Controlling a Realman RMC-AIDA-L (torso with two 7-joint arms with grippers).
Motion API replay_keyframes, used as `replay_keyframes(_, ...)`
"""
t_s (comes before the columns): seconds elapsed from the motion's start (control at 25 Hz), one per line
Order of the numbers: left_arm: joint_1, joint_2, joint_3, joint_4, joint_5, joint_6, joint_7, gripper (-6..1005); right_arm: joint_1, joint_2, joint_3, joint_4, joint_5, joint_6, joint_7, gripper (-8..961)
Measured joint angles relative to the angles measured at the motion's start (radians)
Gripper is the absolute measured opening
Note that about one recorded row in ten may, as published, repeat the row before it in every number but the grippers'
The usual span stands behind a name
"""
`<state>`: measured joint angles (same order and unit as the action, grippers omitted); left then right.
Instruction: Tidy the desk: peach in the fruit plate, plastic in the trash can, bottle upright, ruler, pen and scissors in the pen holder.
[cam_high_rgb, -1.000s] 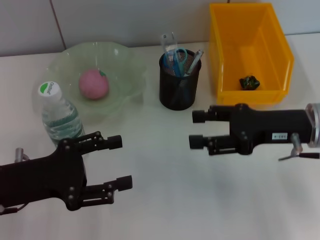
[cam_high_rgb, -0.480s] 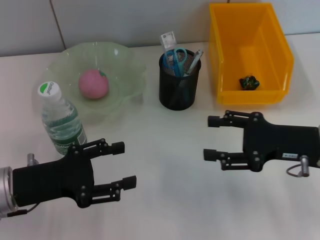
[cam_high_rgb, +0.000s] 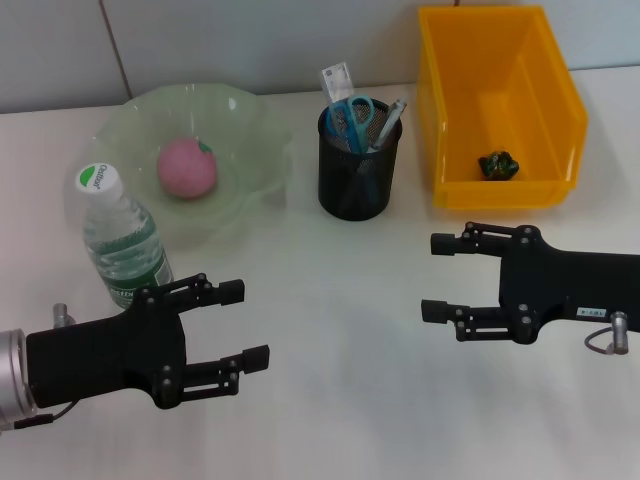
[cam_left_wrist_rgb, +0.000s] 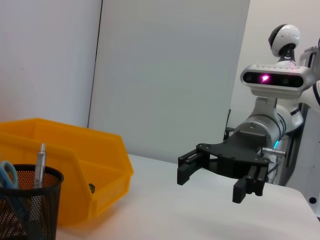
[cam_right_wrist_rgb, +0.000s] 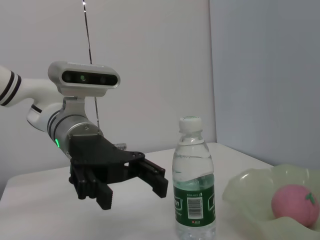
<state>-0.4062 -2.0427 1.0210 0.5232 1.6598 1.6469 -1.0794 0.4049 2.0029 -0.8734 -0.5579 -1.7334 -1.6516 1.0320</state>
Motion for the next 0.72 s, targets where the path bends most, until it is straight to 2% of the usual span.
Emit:
replay_keyframes(0.24,0.003,0.007,0.003,0.0,0.0,0.005,0.001,795,0.005,0.002,0.001,0.001,0.0,0.002,-0.001,777)
replay_keyframes(0.72,0.0,0.007,0.005,0.001,0.003,0.007,-0.003,795,0.006,0.005,0.001,0.0,0.0,0.005,-0.002,777)
